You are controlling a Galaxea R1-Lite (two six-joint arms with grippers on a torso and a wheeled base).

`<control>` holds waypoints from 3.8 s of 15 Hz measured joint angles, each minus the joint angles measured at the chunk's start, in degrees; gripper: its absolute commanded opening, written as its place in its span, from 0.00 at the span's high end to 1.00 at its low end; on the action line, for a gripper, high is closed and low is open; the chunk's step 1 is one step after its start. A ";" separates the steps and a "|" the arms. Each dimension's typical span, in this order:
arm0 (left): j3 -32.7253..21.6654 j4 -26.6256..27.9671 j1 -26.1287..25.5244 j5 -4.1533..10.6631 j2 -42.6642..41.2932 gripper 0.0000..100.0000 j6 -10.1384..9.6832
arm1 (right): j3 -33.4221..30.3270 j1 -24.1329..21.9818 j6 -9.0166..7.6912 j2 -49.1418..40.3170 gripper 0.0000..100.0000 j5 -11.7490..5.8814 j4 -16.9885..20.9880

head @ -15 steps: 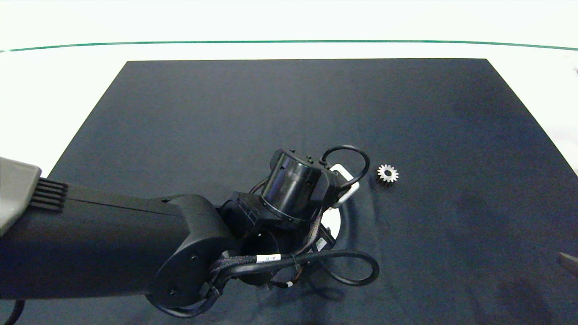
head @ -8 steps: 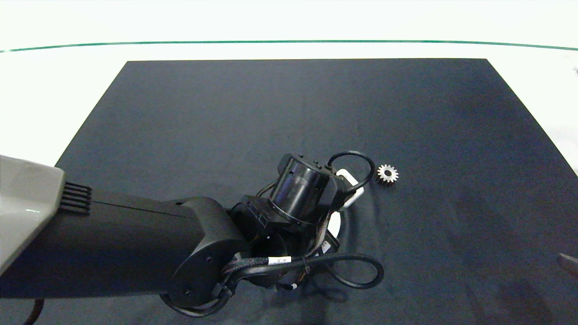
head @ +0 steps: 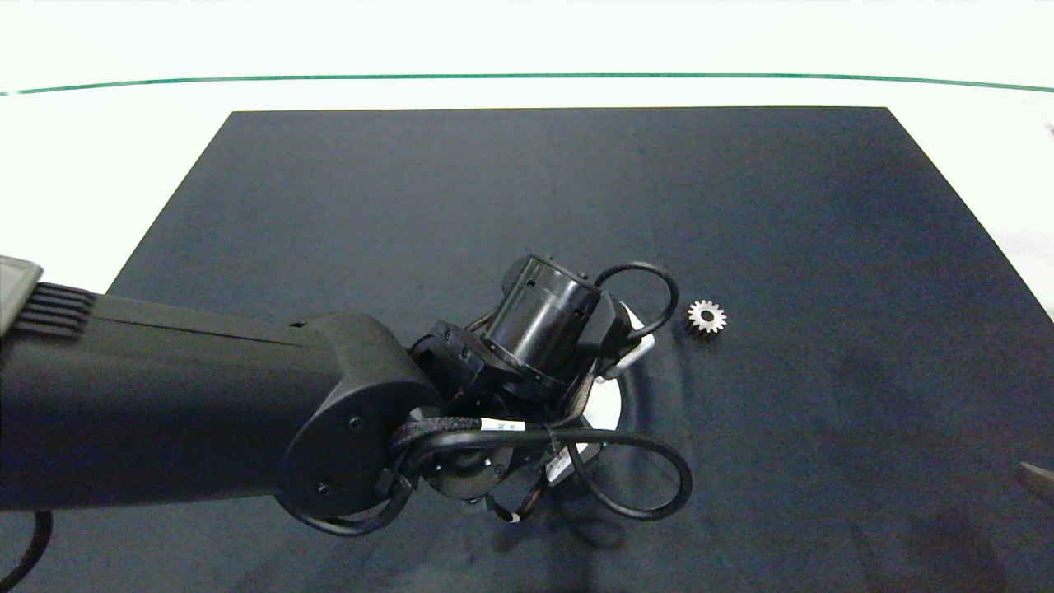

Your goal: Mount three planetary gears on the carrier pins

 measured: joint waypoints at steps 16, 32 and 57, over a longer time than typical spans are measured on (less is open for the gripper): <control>-4.77 3.83 -0.16 0.02 2.71 0.00 0.94 | 0.23 0.07 0.62 -0.04 0.00 0.00 -0.06; -6.46 4.74 1.52 0.02 4.30 0.19 1.48 | 0.37 0.00 0.79 -0.04 0.00 0.00 -0.06; -6.57 4.68 1.61 0.02 5.02 0.68 1.48 | 0.39 0.02 0.88 -0.09 0.00 0.37 -0.04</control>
